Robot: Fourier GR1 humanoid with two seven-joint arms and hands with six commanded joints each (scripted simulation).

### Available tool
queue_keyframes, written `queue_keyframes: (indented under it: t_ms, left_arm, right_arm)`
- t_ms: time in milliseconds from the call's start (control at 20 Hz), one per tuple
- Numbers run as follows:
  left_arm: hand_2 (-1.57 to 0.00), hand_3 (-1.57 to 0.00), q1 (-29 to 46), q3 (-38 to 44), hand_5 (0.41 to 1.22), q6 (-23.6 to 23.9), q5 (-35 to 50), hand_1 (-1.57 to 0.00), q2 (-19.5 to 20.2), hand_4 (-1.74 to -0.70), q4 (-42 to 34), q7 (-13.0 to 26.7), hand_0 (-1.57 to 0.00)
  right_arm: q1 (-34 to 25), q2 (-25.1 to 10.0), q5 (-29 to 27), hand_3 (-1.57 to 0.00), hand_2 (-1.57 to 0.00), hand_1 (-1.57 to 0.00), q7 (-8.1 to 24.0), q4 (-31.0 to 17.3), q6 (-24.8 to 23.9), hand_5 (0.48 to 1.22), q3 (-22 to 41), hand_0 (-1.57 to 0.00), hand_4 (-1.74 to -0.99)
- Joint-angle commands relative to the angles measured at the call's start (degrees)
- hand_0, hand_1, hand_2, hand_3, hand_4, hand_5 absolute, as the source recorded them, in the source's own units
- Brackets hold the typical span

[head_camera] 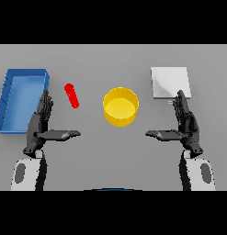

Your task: Pick up the red beaker and tilt it to pour out 1 green nut into yellow bowl. Pick up the yellow bowl and place it on the metallic measuring scale.

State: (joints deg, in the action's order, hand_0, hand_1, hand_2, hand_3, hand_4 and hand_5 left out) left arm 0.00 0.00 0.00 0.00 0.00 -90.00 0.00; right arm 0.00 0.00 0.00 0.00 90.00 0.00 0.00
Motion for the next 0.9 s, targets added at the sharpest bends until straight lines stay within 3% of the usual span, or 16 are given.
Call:
queue_keyframes:
  t_ms: [0, 250, 300, 350, 450, 700, 850]
  left_arm:
    - [0.00, 0.00, 0.1, 0.0, 0.660, 0.0, 0.0, 0.00, 0.0, -1.14, -0.1, 0.0, 0.00]
    - [0.00, 0.00, 0.7, -0.1, 0.660, -0.4, 0.3, 0.00, 0.1, -1.14, -0.6, -0.4, 0.00]
    - [0.00, 0.00, 3.4, -2.5, 0.660, -1.1, -2.7, 0.00, 2.1, -1.14, -4.1, -2.0, 0.00]
    - [0.00, 0.00, 5.7, -4.3, 0.660, -1.5, -4.7, 0.00, 2.9, -1.14, -7.0, -2.7, 0.00]
    - [0.00, 0.00, 7.9, -6.8, 0.662, -1.3, -7.5, 0.00, 3.4, -1.14, -10.7, -0.5, 0.00]
    - [0.00, 0.00, 6.6, -7.3, 0.650, -1.6, -8.2, 0.00, 4.1, -1.14, -11.0, 5.4, 0.00]
    - [0.00, 0.00, 3.2, -6.0, 0.647, -1.9, -7.9, 0.00, 4.4, -1.14, -6.4, 5.6, 0.00]
  right_arm:
    - [-0.1, 0.0, 0.0, 0.00, 0.00, 0.00, 0.0, 0.0, -0.1, 0.578, 0.0, 0.00, -1.071]
    - [-0.4, 0.4, 0.4, 0.00, 0.00, 0.00, -0.1, -0.6, -0.5, 0.578, 0.2, 0.00, -1.071]
    - [1.2, -1.8, 7.0, 0.00, 0.00, 0.00, -4.0, 1.7, -2.5, 0.578, 2.7, 0.00, -1.071]
    - [2.5, -2.8, 11.0, 0.00, 0.00, 0.00, -5.9, 3.5, -3.4, 0.577, 4.7, 0.00, -1.072]
    - [4.0, -3.7, 15.5, 0.00, 0.00, 0.00, -5.9, 6.0, -4.4, 0.577, 6.9, 0.00, -1.064]
    - [3.7, -3.7, 15.1, 0.00, 0.00, 0.00, -4.6, 6.2, -3.2, 0.607, 7.5, 0.00, -1.131]
    - [4.1, -4.3, 12.7, 0.00, 0.00, 0.00, -6.0, 6.9, -1.3, 0.627, 6.8, 0.00, -1.180]
